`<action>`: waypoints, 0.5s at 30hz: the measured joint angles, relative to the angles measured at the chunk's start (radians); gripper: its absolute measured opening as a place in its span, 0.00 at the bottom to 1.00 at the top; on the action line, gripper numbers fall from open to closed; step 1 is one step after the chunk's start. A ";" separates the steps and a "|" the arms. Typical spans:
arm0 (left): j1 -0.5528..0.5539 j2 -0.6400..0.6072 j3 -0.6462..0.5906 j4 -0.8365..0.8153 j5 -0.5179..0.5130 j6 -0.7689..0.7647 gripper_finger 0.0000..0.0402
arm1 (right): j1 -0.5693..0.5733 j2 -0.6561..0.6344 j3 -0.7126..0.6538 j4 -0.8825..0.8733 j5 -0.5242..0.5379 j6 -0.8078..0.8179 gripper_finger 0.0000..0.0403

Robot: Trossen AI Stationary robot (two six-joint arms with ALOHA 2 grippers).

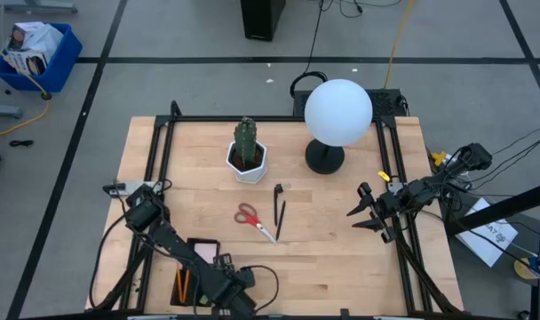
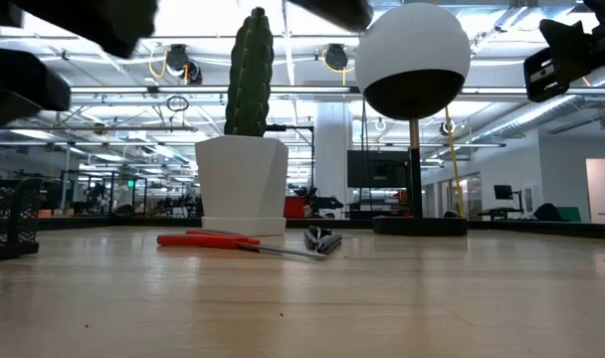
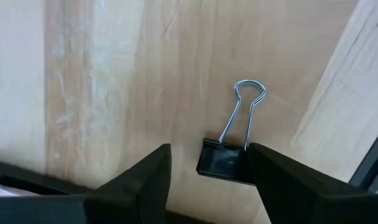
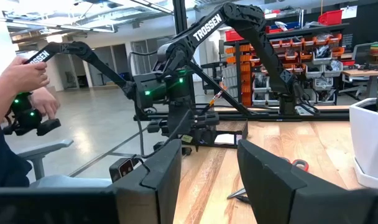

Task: Pick and place office supplies into organizer
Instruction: Put the bottom binder clip in the desk organizer

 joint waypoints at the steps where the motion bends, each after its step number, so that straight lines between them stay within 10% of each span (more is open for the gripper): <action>1: 0.005 0.000 0.000 0.000 0.020 0.008 0.54 | 0.000 0.000 0.000 0.000 0.000 0.000 0.38; 15: 0.013 -0.042 -0.002 0.001 0.059 0.049 0.50 | 0.000 0.000 0.000 0.000 0.000 0.000 0.38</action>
